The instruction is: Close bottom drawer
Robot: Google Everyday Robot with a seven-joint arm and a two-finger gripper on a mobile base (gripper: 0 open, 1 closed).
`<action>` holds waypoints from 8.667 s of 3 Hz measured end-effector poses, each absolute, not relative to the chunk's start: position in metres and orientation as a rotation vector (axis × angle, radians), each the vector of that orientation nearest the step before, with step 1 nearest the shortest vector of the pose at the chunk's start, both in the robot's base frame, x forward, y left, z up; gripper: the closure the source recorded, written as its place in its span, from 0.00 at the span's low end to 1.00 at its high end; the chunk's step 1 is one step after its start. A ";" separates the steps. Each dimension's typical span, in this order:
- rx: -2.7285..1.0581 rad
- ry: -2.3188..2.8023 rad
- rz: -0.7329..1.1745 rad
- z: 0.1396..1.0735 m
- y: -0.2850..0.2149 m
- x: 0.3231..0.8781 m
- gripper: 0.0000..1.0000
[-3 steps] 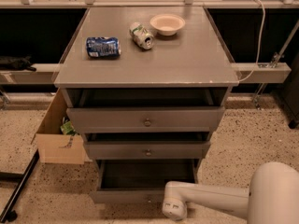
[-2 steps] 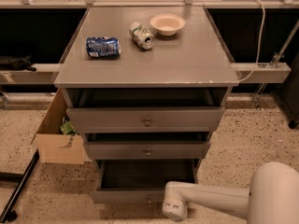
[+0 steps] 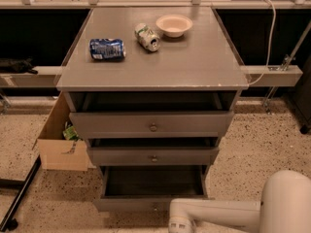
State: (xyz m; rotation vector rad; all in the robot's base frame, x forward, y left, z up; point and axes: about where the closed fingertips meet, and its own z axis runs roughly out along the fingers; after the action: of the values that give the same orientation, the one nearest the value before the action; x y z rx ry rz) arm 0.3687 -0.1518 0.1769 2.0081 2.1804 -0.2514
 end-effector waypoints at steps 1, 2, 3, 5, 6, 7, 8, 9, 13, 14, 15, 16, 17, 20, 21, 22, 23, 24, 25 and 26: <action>1.954 2.175 -0.381 0.174 -0.121 0.393 1.00; 1.871 2.145 -0.416 0.184 -0.070 0.461 1.00; 1.820 2.089 -0.385 0.209 -0.020 0.530 1.00; 1.886 2.053 -0.441 0.208 -0.072 0.516 1.00; 1.984 2.002 -0.505 0.200 -0.128 0.499 1.00; 2.026 1.986 -0.530 0.194 -0.151 0.490 1.00; 2.026 1.986 -0.530 0.194 -0.151 0.490 1.00; 2.003 1.998 -0.551 0.190 -0.139 0.492 1.00; 2.051 2.047 -0.462 0.164 -0.178 0.426 1.00; 2.107 2.035 -0.098 0.175 -0.176 0.419 1.00; 2.122 1.995 0.057 0.175 -0.193 0.421 1.00; 2.113 1.998 0.052 0.174 -0.191 0.420 1.00; 2.059 2.017 0.022 0.166 -0.177 0.409 1.00; 1.975 1.906 0.346 0.189 -0.137 0.439 1.00; 1.975 1.906 0.343 0.188 -0.136 0.441 1.00; 1.955 1.923 0.308 0.175 -0.121 0.478 1.00; 1.943 1.914 0.324 0.176 -0.107 0.510 1.00; 1.940 1.900 0.351 0.180 -0.100 0.527 1.00; 1.943 1.857 0.429 0.192 -0.091 0.557 1.00; 1.984 1.779 0.504 0.201 -0.099 0.589 1.00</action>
Offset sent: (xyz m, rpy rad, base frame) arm 0.1824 0.1562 0.0231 -0.2406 -0.0302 0.1148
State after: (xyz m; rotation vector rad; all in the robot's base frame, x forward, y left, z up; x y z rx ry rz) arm 0.5885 -0.0991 0.2014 1.9840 1.7788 0.5038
